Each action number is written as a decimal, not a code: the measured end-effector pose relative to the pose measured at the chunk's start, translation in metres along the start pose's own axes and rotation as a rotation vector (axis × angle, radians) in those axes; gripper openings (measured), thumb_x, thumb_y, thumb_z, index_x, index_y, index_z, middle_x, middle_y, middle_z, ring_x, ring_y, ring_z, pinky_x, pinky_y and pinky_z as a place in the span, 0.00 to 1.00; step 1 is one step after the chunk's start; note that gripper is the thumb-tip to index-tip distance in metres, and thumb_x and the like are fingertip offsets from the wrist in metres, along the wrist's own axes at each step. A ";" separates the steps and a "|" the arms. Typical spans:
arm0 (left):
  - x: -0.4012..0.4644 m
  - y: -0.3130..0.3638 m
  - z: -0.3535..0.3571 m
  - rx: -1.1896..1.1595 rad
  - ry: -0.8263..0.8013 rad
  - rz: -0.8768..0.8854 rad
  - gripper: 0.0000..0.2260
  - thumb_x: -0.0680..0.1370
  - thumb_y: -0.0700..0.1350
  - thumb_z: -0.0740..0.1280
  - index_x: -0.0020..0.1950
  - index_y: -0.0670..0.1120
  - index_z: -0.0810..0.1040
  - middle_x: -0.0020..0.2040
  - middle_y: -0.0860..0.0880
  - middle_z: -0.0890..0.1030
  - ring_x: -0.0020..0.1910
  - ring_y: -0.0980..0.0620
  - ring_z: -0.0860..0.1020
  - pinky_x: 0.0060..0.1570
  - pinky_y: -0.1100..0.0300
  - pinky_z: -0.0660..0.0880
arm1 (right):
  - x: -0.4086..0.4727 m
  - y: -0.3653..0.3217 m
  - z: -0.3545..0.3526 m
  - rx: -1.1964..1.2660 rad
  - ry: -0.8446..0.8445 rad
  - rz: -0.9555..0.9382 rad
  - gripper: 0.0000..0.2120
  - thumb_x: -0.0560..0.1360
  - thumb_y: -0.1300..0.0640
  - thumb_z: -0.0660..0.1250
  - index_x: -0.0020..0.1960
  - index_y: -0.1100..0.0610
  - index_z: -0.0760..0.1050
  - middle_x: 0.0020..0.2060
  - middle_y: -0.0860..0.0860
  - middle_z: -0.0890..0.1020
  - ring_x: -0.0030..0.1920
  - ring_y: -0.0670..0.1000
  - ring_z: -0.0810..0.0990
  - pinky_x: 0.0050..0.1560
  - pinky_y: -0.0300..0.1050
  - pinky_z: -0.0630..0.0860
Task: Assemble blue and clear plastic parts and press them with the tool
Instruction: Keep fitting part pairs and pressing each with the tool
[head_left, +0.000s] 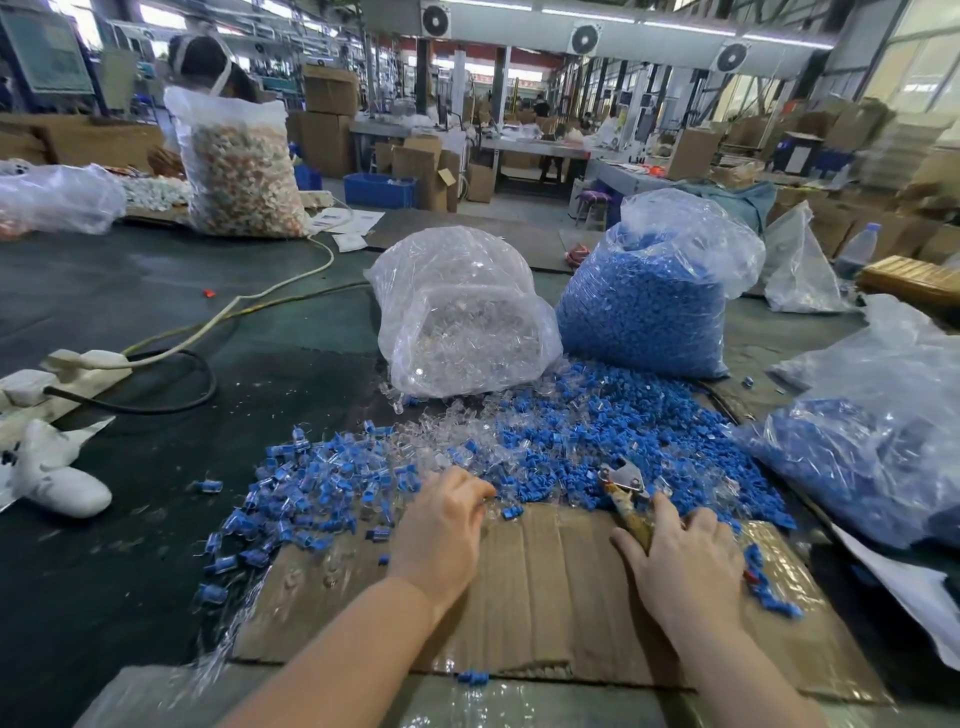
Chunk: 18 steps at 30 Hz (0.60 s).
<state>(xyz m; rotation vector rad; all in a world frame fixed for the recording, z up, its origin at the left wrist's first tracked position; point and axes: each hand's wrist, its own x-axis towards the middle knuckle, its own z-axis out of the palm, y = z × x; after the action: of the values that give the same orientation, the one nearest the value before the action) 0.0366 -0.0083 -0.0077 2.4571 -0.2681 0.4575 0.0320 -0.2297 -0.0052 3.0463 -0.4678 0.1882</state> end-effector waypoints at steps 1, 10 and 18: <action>-0.001 0.004 0.007 -0.020 -0.034 0.003 0.12 0.79 0.43 0.62 0.62 0.49 0.75 0.56 0.54 0.75 0.51 0.63 0.68 0.57 0.73 0.63 | 0.001 0.000 0.000 0.003 -0.007 -0.002 0.34 0.75 0.31 0.48 0.74 0.49 0.53 0.64 0.55 0.68 0.64 0.55 0.68 0.64 0.49 0.66; -0.012 0.008 0.041 0.082 -0.191 -0.058 0.20 0.83 0.47 0.49 0.75 0.51 0.55 0.76 0.52 0.54 0.75 0.54 0.51 0.70 0.61 0.44 | -0.001 -0.006 -0.006 -0.030 -0.015 0.018 0.33 0.76 0.33 0.50 0.74 0.50 0.53 0.67 0.55 0.67 0.67 0.56 0.65 0.67 0.52 0.62; -0.014 0.007 0.043 0.055 -0.159 -0.056 0.20 0.83 0.45 0.50 0.75 0.53 0.54 0.76 0.54 0.56 0.74 0.57 0.53 0.68 0.64 0.42 | -0.004 -0.034 -0.008 0.096 0.124 -0.256 0.23 0.79 0.52 0.56 0.73 0.54 0.59 0.69 0.51 0.67 0.70 0.51 0.62 0.72 0.47 0.55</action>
<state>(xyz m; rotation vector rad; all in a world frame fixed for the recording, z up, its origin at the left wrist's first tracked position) 0.0332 -0.0384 -0.0411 2.5521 -0.2543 0.2488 0.0377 -0.1955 0.0009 3.1228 -0.0615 0.3939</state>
